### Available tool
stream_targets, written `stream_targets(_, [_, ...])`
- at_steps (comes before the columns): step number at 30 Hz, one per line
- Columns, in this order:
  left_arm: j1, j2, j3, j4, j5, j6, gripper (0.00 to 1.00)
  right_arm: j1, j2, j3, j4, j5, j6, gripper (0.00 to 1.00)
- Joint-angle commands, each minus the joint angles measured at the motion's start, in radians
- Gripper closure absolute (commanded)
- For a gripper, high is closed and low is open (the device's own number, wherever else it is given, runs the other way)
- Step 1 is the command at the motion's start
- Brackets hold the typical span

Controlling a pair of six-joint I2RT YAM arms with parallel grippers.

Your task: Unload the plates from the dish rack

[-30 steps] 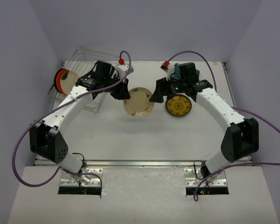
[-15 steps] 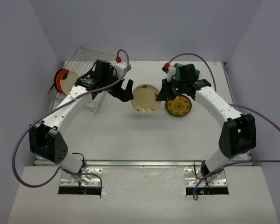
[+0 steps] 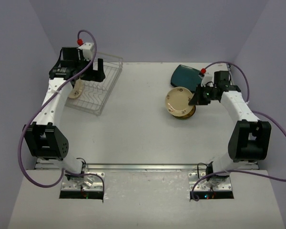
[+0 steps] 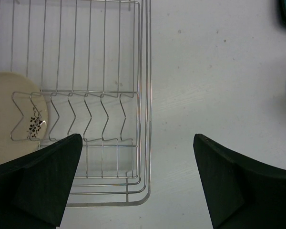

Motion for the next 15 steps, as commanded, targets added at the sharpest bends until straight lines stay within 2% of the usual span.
stream_targets(1, [-0.006,-0.010,-0.001,0.028,-0.069,-0.002,0.00,-0.042,0.042,0.021,0.002,0.036,-0.042,1.00])
stream_targets(7, [0.033,-0.011,-0.020,0.046,-0.160,-0.016,0.00,-0.060,0.152,0.104,-0.078,0.034,-0.051,1.00])
stream_targets(9, [0.046,-0.009,-0.020,0.057,-0.199,-0.034,0.00,-0.062,0.174,0.111,-0.087,0.041,-0.051,0.96])
stream_targets(11, [0.061,-0.009,-0.017,0.062,-0.218,-0.046,0.00,-0.062,0.183,0.125,-0.094,0.049,-0.052,0.87])
stream_targets(13, [0.082,-0.002,-0.004,0.059,-0.226,-0.055,0.00,-0.062,0.198,0.170,-0.124,0.065,-0.054,0.52])
stream_targets(14, [0.094,0.005,0.008,0.056,-0.230,-0.056,0.00,-0.062,0.195,0.179,-0.131,0.080,-0.050,0.29])
stream_targets(15, [0.102,0.010,0.016,0.049,-0.231,-0.053,0.00,-0.062,0.183,0.186,-0.132,0.091,-0.048,0.11])
